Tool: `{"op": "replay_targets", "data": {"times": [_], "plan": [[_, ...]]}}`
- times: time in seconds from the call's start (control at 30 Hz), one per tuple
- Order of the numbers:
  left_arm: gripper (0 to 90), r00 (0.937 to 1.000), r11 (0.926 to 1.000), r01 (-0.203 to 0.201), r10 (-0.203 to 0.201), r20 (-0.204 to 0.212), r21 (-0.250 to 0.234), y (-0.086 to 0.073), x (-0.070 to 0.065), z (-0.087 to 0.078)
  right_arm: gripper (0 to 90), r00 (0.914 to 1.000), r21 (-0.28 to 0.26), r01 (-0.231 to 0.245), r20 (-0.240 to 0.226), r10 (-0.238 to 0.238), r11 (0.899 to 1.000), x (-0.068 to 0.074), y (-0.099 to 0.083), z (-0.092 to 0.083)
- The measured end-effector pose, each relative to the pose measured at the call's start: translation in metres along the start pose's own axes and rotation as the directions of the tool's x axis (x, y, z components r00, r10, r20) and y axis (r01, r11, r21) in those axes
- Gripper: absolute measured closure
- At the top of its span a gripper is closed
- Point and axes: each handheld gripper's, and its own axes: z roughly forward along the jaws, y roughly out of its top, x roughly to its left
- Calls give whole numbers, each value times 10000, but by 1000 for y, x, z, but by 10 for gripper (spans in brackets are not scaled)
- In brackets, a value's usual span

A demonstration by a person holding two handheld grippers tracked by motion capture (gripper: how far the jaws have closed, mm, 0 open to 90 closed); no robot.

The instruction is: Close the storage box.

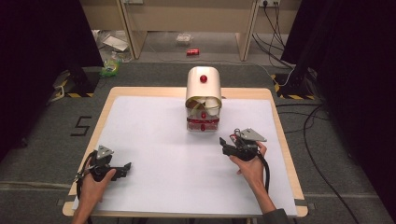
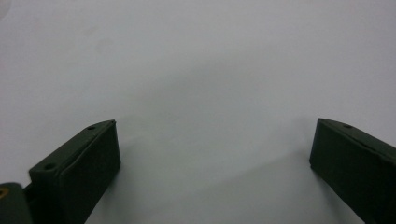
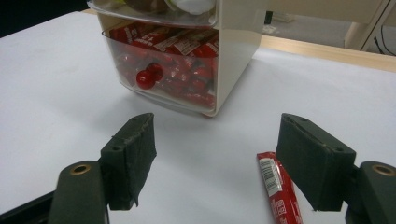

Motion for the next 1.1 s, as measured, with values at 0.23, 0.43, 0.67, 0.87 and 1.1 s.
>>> {"op": "replay_targets", "data": {"times": [0.23,0.43,0.67,0.87,1.1], "plan": [[12,10000,10000,2,-2,0,0,0,0,0,286,10000,89,-33,-48,34,10000,1,-4,-6],[12,10000,10000,3,-3,4,-2,0,0,0,282,9999,195,-4,-122,6,9998,3,-9,-12],[12,10000,10000,1,-1,5,0,0,0,0,278,9999,242,-22,-160,26,9997,3,-13,-19],[12,10000,10000,-2,2,1,-5,0,0,0,277,9998,287,36,-210,-30,9996,3,-17,-24],[13,10000,10000,0,0,5,-6,0,0,0,277,9997,382,13,-234,-4,9993,3,-22,-30]]}}
